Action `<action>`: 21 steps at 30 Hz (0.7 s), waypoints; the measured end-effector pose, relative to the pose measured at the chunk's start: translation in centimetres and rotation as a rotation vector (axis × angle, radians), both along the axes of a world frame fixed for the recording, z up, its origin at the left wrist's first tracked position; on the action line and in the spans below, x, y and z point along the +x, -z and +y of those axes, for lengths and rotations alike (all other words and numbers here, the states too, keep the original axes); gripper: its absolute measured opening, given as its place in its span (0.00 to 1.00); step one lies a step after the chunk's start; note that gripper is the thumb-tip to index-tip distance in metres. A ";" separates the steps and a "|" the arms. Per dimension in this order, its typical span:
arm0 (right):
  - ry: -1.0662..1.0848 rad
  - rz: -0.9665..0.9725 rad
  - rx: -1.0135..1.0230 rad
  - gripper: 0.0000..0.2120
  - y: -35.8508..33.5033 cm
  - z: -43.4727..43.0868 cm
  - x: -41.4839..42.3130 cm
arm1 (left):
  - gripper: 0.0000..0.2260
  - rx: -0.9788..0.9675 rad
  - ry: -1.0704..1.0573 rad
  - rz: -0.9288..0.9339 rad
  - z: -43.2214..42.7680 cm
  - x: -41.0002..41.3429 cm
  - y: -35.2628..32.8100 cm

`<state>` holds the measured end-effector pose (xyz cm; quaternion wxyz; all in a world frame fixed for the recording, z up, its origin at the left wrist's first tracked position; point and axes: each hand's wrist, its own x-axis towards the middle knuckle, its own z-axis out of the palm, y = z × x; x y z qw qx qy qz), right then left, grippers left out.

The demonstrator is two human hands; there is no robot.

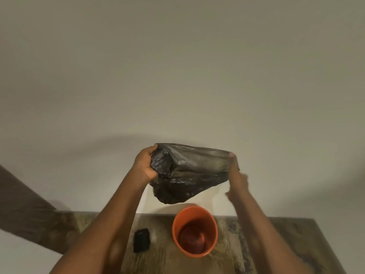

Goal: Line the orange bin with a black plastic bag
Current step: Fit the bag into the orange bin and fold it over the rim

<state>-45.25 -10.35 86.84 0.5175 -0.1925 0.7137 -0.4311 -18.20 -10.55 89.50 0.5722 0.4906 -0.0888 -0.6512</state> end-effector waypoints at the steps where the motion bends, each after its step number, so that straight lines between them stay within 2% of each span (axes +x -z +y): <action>1: -0.043 -0.136 0.065 0.45 1.2 0.5 0.6 | 0.11 0.004 -0.006 0.018 0.0 -0.9 0.5; 4: -0.079 -0.502 0.134 0.15 4.9 0.6 1.6 | 0.11 0.002 -0.017 0.083 0.2 -2.9 2.2; 6: -0.044 -0.599 0.099 0.06 6.6 -0.2 1.5 | 0.11 -0.007 -0.030 0.092 0.5 -3.5 3.6; 9: 0.016 -0.723 0.044 0.10 7.9 -2.0 -0.2 | 0.10 -0.006 -0.045 0.134 1.3 -3.7 5.4; 12: 0.010 -0.685 0.095 0.13 8.7 -3.3 -2.8 | 0.11 0.011 -0.108 0.137 2.3 -3.1 7.3; 15: 0.010 -0.735 0.154 0.13 10.2 -3.8 -4.4 | 0.11 0.034 -0.148 0.121 3.4 -3.2 9.6; 17: -0.071 -0.758 0.130 0.21 11.0 -4.0 -4.4 | 0.10 0.101 -0.169 0.097 4.3 -3.2 11.8; 19: -0.192 -0.677 0.073 0.29 11.3 -4.1 -4.2 | 0.11 0.168 -0.146 0.067 5.1 -3.2 14.1; 21: -0.304 -0.541 0.052 0.30 12.4 -4.2 -4.0 | 0.13 0.256 -0.080 -0.008 5.4 -2.8 16.7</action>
